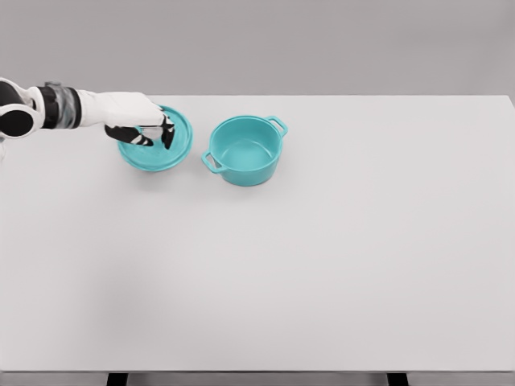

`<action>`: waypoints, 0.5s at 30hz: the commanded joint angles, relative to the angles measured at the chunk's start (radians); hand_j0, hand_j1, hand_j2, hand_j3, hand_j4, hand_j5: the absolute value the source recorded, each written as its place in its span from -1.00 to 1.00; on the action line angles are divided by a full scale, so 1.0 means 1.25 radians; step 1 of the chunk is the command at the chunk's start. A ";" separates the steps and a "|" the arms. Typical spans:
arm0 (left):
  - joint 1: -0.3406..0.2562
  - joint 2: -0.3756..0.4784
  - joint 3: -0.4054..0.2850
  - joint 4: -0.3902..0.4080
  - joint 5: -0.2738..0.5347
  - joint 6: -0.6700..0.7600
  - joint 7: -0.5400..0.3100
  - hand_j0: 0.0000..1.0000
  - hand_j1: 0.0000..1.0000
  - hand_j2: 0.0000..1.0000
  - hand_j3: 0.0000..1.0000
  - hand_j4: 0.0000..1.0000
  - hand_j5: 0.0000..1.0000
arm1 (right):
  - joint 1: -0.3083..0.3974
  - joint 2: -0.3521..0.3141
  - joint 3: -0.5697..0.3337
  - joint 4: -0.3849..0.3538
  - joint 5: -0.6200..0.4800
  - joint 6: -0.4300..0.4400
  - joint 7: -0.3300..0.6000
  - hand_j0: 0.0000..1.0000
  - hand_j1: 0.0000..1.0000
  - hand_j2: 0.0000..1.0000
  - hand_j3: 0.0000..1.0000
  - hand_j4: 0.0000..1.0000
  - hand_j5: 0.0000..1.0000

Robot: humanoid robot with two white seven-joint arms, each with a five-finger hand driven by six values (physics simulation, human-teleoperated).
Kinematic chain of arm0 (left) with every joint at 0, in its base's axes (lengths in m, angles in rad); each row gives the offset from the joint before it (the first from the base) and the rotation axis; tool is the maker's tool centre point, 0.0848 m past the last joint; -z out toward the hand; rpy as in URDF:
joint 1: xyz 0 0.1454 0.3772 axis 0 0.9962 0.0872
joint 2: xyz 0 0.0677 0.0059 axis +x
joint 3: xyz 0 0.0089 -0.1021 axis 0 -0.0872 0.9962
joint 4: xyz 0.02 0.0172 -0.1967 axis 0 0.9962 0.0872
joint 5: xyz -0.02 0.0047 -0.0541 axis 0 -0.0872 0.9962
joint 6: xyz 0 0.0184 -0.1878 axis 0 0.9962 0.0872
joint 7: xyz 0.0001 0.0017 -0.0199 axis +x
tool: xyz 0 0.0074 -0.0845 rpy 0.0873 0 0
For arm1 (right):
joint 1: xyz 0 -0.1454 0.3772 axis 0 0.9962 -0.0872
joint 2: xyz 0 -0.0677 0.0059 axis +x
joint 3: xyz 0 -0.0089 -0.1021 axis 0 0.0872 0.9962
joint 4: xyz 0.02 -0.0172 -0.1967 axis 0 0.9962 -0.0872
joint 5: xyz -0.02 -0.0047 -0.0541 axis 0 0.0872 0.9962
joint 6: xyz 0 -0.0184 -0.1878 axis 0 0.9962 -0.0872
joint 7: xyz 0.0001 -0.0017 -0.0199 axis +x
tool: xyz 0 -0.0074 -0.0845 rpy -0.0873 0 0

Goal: Cover the pot with left arm

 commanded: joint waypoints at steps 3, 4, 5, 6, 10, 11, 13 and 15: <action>-0.006 -0.006 0.001 -0.016 0.017 0.002 -0.005 -0.07 -0.07 -0.07 -0.07 -0.07 -0.07 | 0.000 0.000 0.000 0.000 0.000 0.000 0.000 1.00 1.00 1.00 1.00 1.00 1.00; -0.006 -0.009 0.001 -0.016 0.017 0.002 -0.005 -0.07 -0.07 -0.07 -0.07 -0.07 -0.07 | 0.000 0.000 0.000 0.000 0.000 0.000 0.000 1.00 1.00 1.00 1.00 1.00 1.00; -0.011 -0.010 0.001 -0.016 0.017 0.002 -0.005 -0.07 -0.07 -0.07 -0.07 -0.07 -0.07 | 0.000 0.000 0.000 0.000 0.000 0.000 0.000 1.00 1.00 1.00 1.00 1.00 1.00; -0.015 -0.012 0.001 -0.016 0.019 0.002 -0.005 -0.07 -0.07 -0.07 -0.07 -0.07 -0.07 | 0.000 0.000 0.000 0.000 0.000 0.000 0.000 1.00 1.00 1.00 1.00 1.00 1.00; -0.027 -0.031 0.001 -0.016 0.019 0.002 -0.005 -0.06 -0.06 -0.06 -0.06 -0.06 -0.06 | 0.000 0.000 0.000 0.000 0.000 0.000 0.000 1.00 1.00 1.00 1.00 1.00 1.00; -0.028 -0.033 0.001 -0.016 0.020 0.002 -0.005 -0.05 -0.05 -0.05 -0.05 -0.05 -0.05 | 0.000 0.000 0.000 0.000 0.000 0.000 0.000 1.00 1.00 1.00 1.00 1.00 1.00; -0.033 -0.039 0.001 -0.016 0.020 0.002 -0.005 -0.03 -0.03 -0.03 -0.03 -0.03 -0.03 | 0.000 0.000 0.000 0.000 0.000 0.000 0.000 1.00 1.00 1.00 1.00 1.00 1.00; -0.034 -0.048 0.001 -0.016 0.020 0.002 -0.005 -0.02 -0.02 -0.02 -0.02 -0.02 -0.02 | 0.000 0.000 0.000 0.000 0.000 0.000 0.000 1.00 1.00 1.00 1.00 1.00 1.00</action>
